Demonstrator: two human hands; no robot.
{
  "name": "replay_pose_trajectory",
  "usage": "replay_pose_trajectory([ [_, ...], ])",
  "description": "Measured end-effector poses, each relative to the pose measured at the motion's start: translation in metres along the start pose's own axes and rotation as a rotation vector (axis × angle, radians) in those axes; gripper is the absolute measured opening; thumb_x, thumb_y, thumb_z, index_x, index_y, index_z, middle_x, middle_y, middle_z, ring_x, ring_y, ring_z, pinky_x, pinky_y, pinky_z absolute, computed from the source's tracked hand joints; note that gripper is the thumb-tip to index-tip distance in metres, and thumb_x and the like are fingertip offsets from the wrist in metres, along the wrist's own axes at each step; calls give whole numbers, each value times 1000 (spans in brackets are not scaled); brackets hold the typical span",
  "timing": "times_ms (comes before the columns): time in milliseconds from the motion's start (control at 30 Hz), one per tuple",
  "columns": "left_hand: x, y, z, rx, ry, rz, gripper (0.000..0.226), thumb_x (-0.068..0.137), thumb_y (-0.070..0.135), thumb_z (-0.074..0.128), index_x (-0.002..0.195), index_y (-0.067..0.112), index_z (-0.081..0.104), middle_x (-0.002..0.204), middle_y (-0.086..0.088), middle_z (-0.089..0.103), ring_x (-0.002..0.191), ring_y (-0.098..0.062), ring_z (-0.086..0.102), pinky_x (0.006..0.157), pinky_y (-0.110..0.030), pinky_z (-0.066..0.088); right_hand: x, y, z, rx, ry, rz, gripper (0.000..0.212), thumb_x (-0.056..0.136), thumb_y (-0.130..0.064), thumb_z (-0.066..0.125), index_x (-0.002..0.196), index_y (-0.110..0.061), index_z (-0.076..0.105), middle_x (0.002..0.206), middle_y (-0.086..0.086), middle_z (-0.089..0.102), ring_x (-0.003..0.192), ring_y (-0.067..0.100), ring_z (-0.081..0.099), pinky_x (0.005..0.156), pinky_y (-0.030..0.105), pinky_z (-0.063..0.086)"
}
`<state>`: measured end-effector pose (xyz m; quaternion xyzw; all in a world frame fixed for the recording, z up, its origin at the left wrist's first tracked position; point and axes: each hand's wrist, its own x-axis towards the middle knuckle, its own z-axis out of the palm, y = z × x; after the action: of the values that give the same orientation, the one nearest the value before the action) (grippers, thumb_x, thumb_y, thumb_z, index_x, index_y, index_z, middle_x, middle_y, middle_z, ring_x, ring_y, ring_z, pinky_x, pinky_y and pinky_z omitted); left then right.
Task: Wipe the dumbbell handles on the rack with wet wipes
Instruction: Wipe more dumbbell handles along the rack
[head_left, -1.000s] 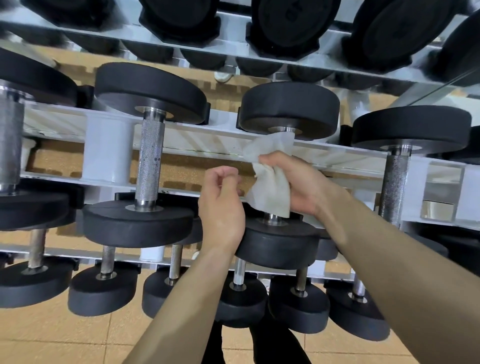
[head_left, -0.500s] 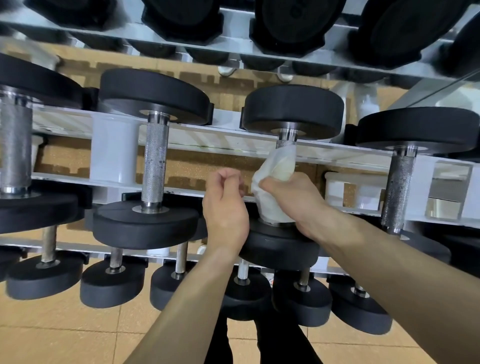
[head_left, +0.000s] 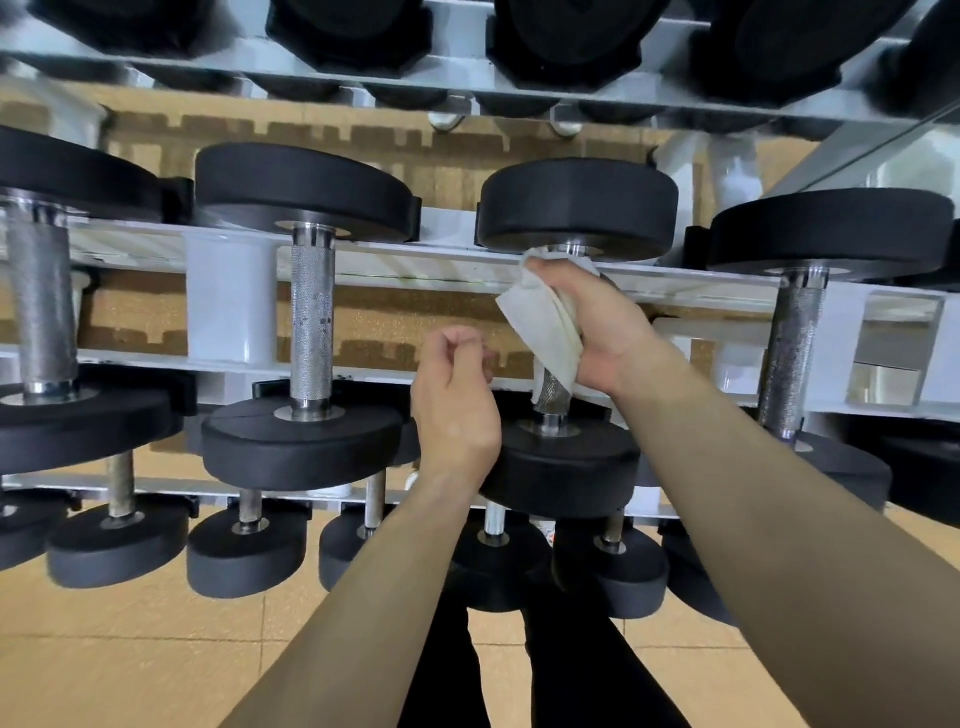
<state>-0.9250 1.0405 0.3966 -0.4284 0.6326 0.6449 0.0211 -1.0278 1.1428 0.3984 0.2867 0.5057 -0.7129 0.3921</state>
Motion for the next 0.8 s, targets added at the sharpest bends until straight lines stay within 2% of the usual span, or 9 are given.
replay_pose_trajectory([
  [167, -2, 1, 0, 42, 6, 4, 18, 101, 27, 45, 95, 26, 62, 92, 3, 68, 85, -16, 61, 86, -39, 51, -5, 9, -8, -159, -28, -26, 15, 92, -24, 70, 81, -15, 69, 64, 0, 64, 57, 12, 61, 54, 25, 48],
  [267, -3, 1, -2, 54, 11, 14, 17, 98, 33, 46, 91, 29, 61, 93, 3, 68, 92, -23, 65, 90, -45, 51, -19, 24, -16, -519, 10, -12, 10, 85, -21, 77, 89, -12, 74, 81, 3, 77, 78, 18, 72, 74, 31, 55],
  [367, -4, 4, -3, 131, -33, -6, 19, 96, 37, 46, 91, 31, 63, 97, 6, 69, 99, -21, 64, 99, -46, 48, -29, 31, -12, -783, 113, -18, 27, 77, -29, 83, 96, -13, 73, 98, 6, 76, 93, 21, 72, 86, 35, 55],
  [433, -3, 8, -3, 233, -166, -30, 29, 95, 44, 44, 96, 28, 68, 102, 4, 71, 103, -19, 64, 101, -45, 47, -38, 28, -7, -923, 195, -13, 31, 76, -35, 83, 96, -15, 71, 95, 4, 73, 91, 19, 69, 83, 36, 57],
  [500, 1, 13, -2, 282, -323, -50, 28, 97, 44, 51, 103, 24, 70, 101, 2, 72, 101, -20, 66, 97, -41, 50, -53, 26, -7, -1043, 209, -67, 22, 81, -36, 81, 86, -19, 68, 84, -1, 69, 81, 15, 65, 67, 31, 49],
  [600, 6, 20, -1, 394, -503, 42, 23, 96, 29, 67, 116, 19, 69, 106, 2, 73, 100, -14, 68, 89, -27, 53, -76, 30, -17, -1040, 238, -210, 16, 89, -30, 75, 78, -21, 70, 75, -6, 66, 68, 8, 59, 55, 27, 41],
  [700, 10, 26, -1, 476, -495, 107, 18, 92, 24, 73, 108, 16, 71, 93, 1, 74, 81, -11, 69, 75, -21, 55, -81, 27, -27, -931, 336, -315, 10, 88, -26, 77, 89, -16, 75, 82, -4, 70, 73, 9, 61, 61, 27, 46],
  [733, 11, 28, 0, 486, -477, 102, 13, 91, 23, 75, 101, 15, 71, 85, 1, 74, 72, -11, 70, 70, -22, 55, -79, 25, -30, -893, 348, -318, 16, 84, -26, 81, 96, -17, 75, 88, -5, 71, 80, 9, 64, 65, 26, 48],
  [800, 13, 33, 0, 543, -409, 116, 12, 89, 24, 78, 89, 14, 71, 77, 0, 74, 63, -13, 72, 67, -27, 57, -76, 20, -34, -829, 319, -260, 47, 75, -23, 89, 118, -16, 69, 106, -3, 69, 97, 13, 65, 79, 27, 51],
])
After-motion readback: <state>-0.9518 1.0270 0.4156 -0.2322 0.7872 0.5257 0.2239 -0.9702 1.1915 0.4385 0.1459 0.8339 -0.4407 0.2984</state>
